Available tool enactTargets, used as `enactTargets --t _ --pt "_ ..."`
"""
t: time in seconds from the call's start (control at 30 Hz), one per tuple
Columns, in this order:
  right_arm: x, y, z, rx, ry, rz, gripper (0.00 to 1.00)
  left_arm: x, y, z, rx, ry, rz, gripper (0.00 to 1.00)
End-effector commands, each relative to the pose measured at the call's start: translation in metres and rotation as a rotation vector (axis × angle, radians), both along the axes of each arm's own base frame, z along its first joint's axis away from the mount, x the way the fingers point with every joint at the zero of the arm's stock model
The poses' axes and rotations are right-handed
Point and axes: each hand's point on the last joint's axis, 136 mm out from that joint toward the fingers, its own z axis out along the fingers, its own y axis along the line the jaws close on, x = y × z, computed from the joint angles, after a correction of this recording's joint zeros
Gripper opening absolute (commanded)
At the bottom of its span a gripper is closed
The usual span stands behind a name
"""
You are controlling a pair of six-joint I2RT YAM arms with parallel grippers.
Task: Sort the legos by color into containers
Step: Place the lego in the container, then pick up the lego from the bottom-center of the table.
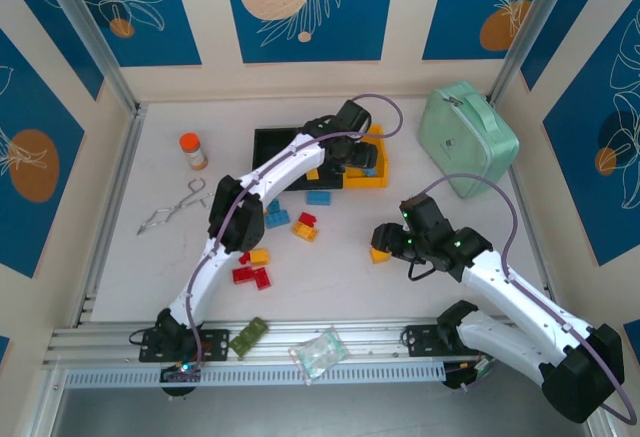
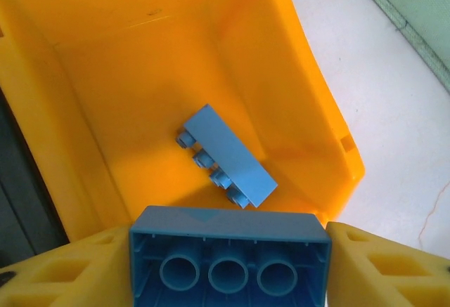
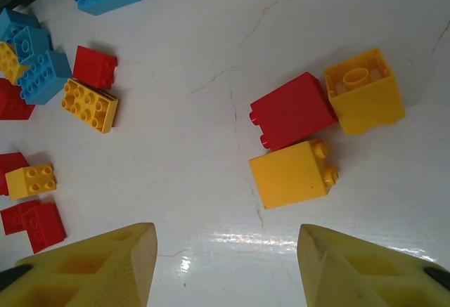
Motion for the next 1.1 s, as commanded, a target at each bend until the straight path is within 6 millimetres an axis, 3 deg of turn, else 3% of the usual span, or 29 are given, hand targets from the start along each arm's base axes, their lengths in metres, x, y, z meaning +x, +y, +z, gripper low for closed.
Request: enactTargets --t 0.0,0.23,0.37,0.57,0.8,1.07 --pt "-0.003 -0.001 -0.002 0.013 0.015 -0.004 0.55 -0.006 0.0 0.001 0.033 -0.001 -0.017 0.68" --pt "-0.003 -0.001 0.0 0.015 0.013 -0.004 0.55 -0.01 -0.005 0.027 0.004 -0.041 -0.037 0.75" --pt "-0.003 0.0 0.002 0.02 0.008 -0.004 0.55 -0.014 -0.004 0.045 -0.011 -0.063 -0.042 0.74" --pt "-0.001 -0.005 0.005 -0.008 0.018 -0.012 0.55 -0.037 0.001 0.077 -0.055 -0.084 -0.087 0.73" --pt "0.002 -0.004 0.0 -0.036 0.072 -0.021 0.56 -0.077 0.045 0.089 -0.076 -0.119 -0.075 0.73" --pt "-0.002 -0.005 -0.018 -0.101 0.137 -0.022 0.6 -0.131 0.109 0.06 -0.055 -0.081 -0.03 0.75"
